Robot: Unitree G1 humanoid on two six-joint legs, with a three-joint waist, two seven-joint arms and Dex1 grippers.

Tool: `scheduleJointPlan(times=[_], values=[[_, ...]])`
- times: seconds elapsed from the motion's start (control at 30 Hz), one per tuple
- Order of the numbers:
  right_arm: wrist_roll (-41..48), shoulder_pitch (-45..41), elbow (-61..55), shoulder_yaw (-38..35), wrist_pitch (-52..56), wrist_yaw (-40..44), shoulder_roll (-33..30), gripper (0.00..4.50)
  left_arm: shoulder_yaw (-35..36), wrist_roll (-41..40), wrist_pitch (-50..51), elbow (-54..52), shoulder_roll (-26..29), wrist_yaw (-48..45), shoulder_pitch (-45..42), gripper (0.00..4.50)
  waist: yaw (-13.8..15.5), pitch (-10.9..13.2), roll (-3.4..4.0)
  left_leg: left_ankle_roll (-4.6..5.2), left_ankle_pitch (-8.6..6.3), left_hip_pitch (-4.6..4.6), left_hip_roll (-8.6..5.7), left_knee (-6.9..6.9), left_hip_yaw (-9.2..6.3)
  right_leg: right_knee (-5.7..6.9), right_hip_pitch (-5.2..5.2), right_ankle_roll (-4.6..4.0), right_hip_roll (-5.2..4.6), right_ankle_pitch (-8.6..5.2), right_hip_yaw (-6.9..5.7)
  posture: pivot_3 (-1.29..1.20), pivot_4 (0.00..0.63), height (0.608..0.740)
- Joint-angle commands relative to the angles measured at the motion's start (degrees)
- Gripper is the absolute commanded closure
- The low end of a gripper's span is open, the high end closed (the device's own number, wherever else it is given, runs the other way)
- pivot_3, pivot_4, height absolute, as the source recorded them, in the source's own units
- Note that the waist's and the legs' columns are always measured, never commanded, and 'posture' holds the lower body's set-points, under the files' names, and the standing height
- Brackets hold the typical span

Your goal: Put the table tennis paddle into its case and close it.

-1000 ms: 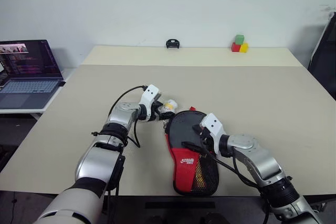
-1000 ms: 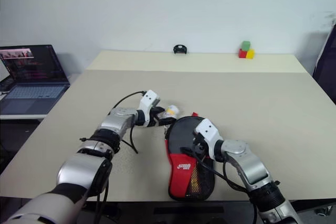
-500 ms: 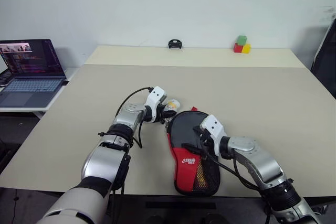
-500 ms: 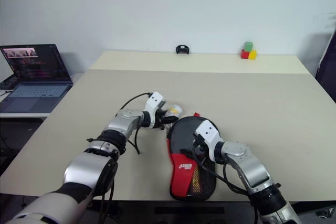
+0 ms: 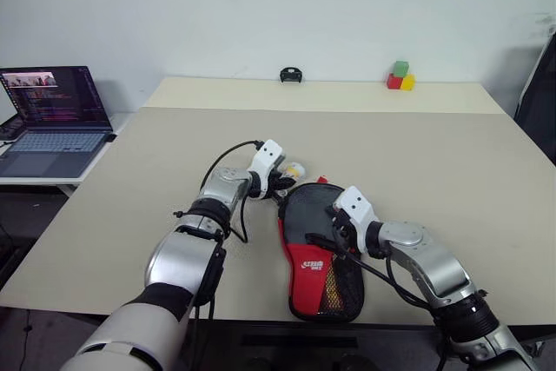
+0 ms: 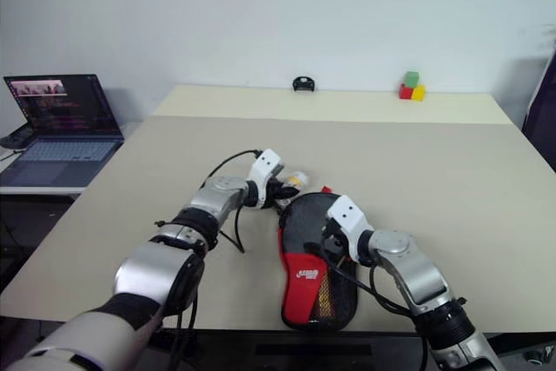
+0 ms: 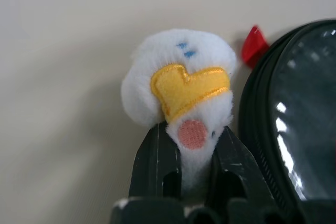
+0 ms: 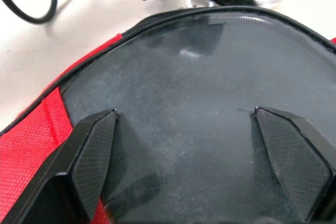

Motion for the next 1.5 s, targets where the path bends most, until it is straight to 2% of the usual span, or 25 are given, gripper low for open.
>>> scheduleJointPlan(times=[0.03,0.9,1.27,1.5], values=[[-2.02,2.01,3.55,1.83,3.10,-0.39,-1.25,0.00,0.41,1.32,-2.80,0.27,-0.94,2.63,-4.26,4.29,0.00,0.00,-0.01,0.00,0.00,0.00,0.00,0.00,0.00,0.02,0.00,0.00,0.00,0.00,0.00,0.00,0.150,0.740],[-1.15,9.71,-2.21,3.15,10.25,-8.82,5.04,0.00,-1.14,12.27,-8.04,5.56,-14.74,22.07,-14.38,4.29,0.10,-0.13,-0.18,-0.01,0.01,0.42,-0.02,-0.04,0.04,0.22,0.23,0.02,0.01,-0.01,0.01,0.00,0.150,0.740],[-0.81,11.84,-6.04,2.87,13.15,-11.43,5.95,0.00,-1.32,14.48,-8.98,5.83,-21.29,21.45,-15.87,4.29,0.14,-0.13,-0.18,-0.01,0.00,0.41,-0.03,-0.08,0.05,0.09,0.27,0.03,0.01,-0.02,-0.04,0.00,0.150,0.740],[-0.80,12.45,-6.73,3.05,13.56,-11.85,6.00,0.00,-3.57,17.03,-8.30,6.12,-21.47,17.11,-12.26,4.29,0.13,-0.16,-0.15,-0.01,0.00,0.43,-0.02,-0.11,0.05,-0.01,0.32,0.04,0.01,-0.02,-0.06,0.00,0.150,0.740]])
